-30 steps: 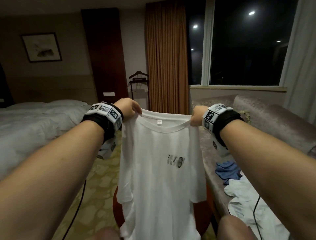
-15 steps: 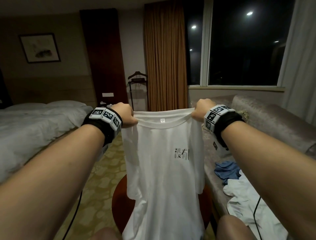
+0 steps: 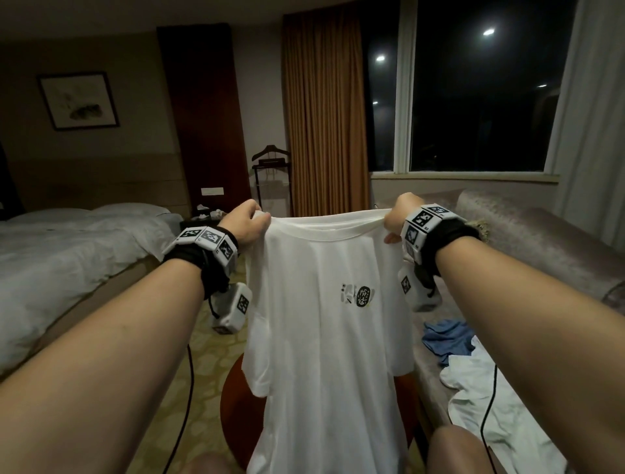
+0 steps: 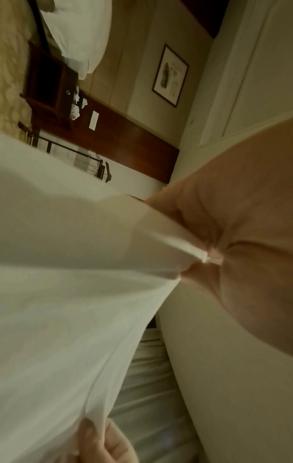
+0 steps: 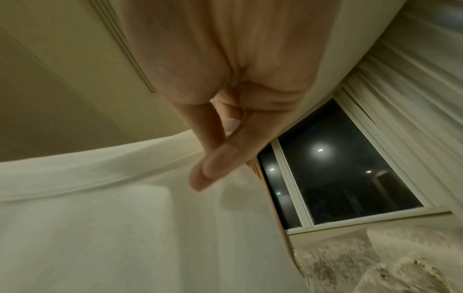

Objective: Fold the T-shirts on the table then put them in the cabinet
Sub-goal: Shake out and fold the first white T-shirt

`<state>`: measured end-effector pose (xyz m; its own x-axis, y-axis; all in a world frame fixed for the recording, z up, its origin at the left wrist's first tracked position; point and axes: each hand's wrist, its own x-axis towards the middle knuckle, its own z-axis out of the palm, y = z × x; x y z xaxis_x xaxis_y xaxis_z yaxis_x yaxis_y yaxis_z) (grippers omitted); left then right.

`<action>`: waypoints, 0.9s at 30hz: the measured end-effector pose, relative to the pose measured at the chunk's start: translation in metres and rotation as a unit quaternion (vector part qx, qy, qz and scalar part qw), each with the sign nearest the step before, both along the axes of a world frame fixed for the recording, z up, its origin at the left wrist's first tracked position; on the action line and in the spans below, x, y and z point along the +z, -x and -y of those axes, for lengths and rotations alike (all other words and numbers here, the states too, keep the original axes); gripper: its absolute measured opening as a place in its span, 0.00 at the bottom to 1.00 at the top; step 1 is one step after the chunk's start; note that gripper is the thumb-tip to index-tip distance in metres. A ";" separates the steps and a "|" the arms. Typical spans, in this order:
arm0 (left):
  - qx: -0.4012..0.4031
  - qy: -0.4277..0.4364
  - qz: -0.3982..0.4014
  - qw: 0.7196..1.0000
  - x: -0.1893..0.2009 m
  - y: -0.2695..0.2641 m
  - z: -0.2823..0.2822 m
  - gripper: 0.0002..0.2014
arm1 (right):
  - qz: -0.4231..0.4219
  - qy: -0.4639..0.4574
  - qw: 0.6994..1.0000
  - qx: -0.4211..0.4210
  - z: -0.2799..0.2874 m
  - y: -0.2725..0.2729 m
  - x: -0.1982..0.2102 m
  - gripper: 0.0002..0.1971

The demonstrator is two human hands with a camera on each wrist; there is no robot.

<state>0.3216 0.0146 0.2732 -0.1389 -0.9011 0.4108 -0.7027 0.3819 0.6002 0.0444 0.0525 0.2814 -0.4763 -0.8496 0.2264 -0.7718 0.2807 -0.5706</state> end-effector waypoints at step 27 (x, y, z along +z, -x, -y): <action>-0.033 -0.129 -0.032 0.991 0.034 -0.013 -0.047 0.15 | -0.130 0.097 0.984 0.072 -0.043 -0.008 0.018 0.14</action>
